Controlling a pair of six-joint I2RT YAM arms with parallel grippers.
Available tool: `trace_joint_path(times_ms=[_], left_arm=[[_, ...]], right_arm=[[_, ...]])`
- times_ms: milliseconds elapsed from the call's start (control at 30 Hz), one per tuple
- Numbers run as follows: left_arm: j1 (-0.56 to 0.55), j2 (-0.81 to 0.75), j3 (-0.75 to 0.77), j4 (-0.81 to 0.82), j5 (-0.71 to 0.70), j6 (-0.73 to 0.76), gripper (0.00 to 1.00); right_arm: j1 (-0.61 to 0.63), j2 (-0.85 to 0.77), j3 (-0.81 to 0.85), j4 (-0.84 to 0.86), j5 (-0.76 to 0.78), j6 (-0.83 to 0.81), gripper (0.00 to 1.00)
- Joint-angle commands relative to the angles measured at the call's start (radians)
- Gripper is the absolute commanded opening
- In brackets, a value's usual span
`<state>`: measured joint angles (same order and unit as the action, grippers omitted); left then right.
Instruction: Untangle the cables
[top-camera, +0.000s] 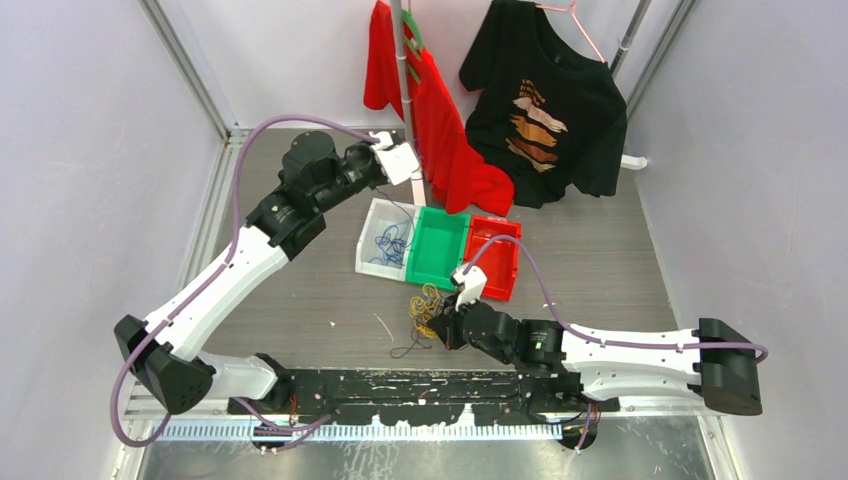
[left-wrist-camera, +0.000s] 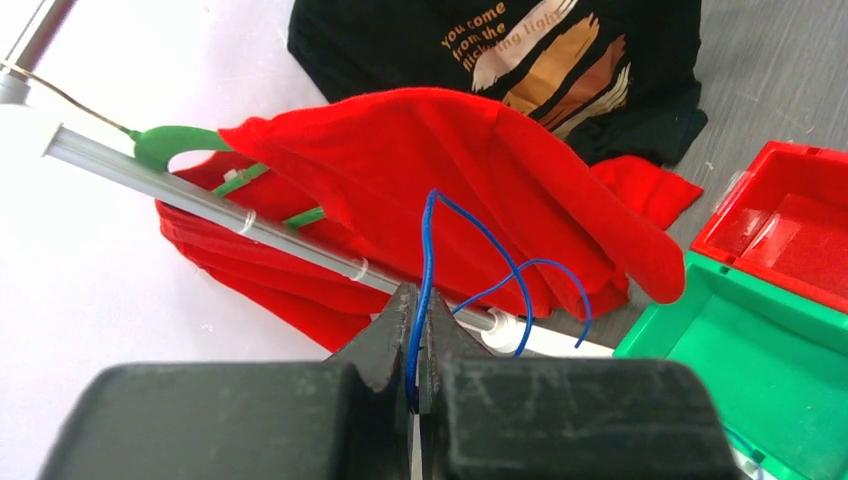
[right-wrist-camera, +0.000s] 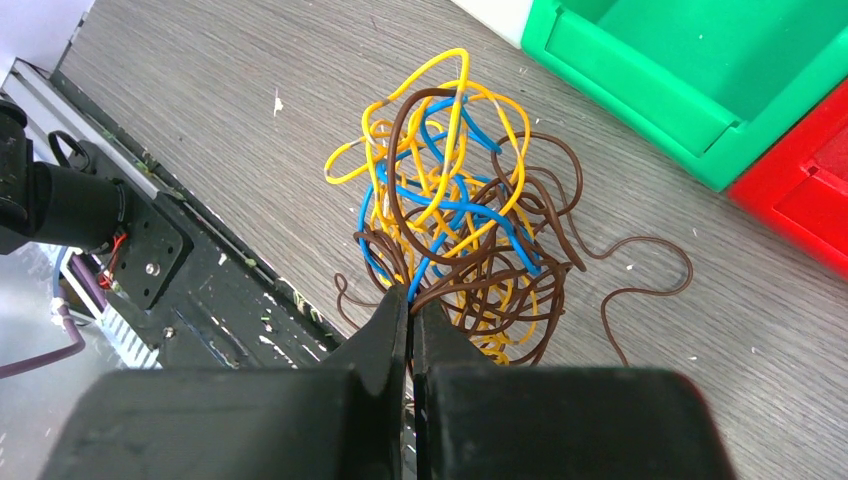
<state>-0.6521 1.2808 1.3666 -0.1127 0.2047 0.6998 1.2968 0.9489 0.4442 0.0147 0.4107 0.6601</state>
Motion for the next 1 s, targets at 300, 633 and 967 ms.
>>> trace_joint_path(times_ms=[300, 633, 967], left_arm=[[0.075, 0.116, 0.013, 0.197, -0.010, 0.034, 0.00], [0.103, 0.126, -0.049, 0.105, -0.037, -0.010, 0.00], [0.105, 0.118, -0.130, -0.078, -0.110, 0.017, 0.00]], right_arm=[[0.003, -0.012, 0.028, 0.027, 0.023, 0.004, 0.01], [0.003, -0.004, 0.033, 0.027, 0.023, 0.005, 0.01], [0.004, -0.019, 0.025, 0.022, 0.037, 0.031, 0.01]])
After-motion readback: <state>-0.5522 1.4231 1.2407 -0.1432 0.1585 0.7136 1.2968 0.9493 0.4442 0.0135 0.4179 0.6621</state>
